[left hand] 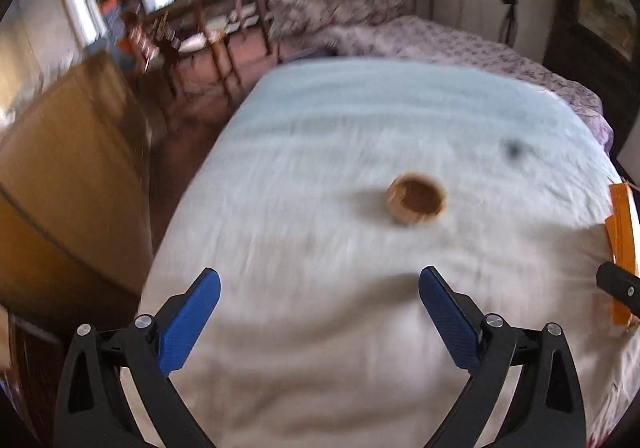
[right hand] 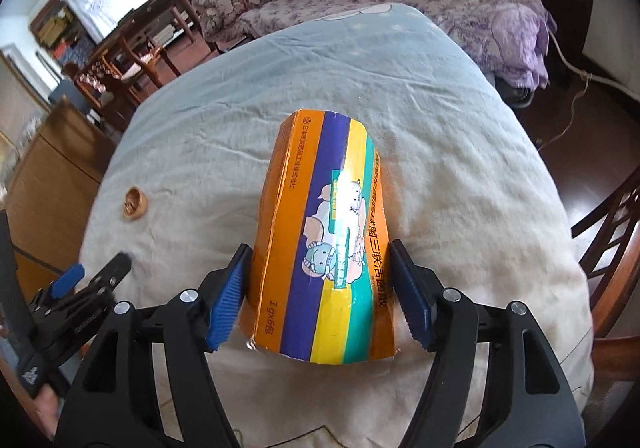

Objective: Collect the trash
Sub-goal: 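Grasp the brown shell lid with left gripper while right gripper holds the box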

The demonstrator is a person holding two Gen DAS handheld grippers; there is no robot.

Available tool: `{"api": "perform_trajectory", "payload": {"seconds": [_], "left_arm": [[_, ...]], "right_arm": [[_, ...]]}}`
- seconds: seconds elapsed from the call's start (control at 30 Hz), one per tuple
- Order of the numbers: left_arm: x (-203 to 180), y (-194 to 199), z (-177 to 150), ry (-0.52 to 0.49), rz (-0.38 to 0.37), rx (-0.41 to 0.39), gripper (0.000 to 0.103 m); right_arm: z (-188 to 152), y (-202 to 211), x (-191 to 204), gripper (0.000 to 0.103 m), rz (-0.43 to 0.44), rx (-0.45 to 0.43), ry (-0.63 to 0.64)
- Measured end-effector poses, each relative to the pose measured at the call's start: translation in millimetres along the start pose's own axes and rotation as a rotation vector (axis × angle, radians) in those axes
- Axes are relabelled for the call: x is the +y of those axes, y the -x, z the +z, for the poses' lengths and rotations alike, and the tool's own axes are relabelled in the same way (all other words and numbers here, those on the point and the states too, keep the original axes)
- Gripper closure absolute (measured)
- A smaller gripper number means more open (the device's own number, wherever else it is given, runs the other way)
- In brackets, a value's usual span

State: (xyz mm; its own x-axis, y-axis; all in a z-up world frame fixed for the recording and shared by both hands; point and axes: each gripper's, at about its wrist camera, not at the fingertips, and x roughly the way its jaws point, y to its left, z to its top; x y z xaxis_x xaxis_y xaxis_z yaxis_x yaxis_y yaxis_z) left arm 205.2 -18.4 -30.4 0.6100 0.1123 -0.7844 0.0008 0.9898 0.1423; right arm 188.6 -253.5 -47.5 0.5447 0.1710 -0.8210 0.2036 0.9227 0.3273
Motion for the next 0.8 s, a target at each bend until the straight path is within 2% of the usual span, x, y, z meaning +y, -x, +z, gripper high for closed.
{"api": "perform_trajectory", "payload": {"seconds": [0.1,0.2,0.27,0.4,0.53,0.67,0.8], "left_arm": [[-14.3,-6.2,10.6,-0.052,-0.029,-0.037,0.006],[-24.1,-20.1,16.6,-0.079,-0.044,-0.028,0.006],[-24.4,-30.2,23.0,-0.066,-0.057,-0.013,0.006],[-11.4,-45.7,32.5,0.02,-0.121,0.026,0.005],[-8.4,-50.7,35.7,0.036,-0.125,0.026,0.005],[-17.4,-45.1,34.3,-0.018,-0.145,-0.01,0.022],[-24.0,-42.7,31.7,-0.036,-0.155,-0.019,0.026]], "right_arm": [[1.3,0.1,-3.3,0.032,0.028,0.002,-0.026],[0.2,-0.3,-2.9,0.03,0.038,-0.002,-0.037],[-1.0,-1.0,0.9,0.027,0.037,-0.003,-0.031],[-0.3,-2.3,3.7,0.022,0.037,-0.004,-0.022],[4.3,-3.9,2.0,0.022,0.037,-0.006,-0.044],[5.2,-5.2,3.9,0.021,0.027,-0.006,-0.047],[3.9,-6.7,6.6,0.02,0.005,-0.009,-0.015]]}}
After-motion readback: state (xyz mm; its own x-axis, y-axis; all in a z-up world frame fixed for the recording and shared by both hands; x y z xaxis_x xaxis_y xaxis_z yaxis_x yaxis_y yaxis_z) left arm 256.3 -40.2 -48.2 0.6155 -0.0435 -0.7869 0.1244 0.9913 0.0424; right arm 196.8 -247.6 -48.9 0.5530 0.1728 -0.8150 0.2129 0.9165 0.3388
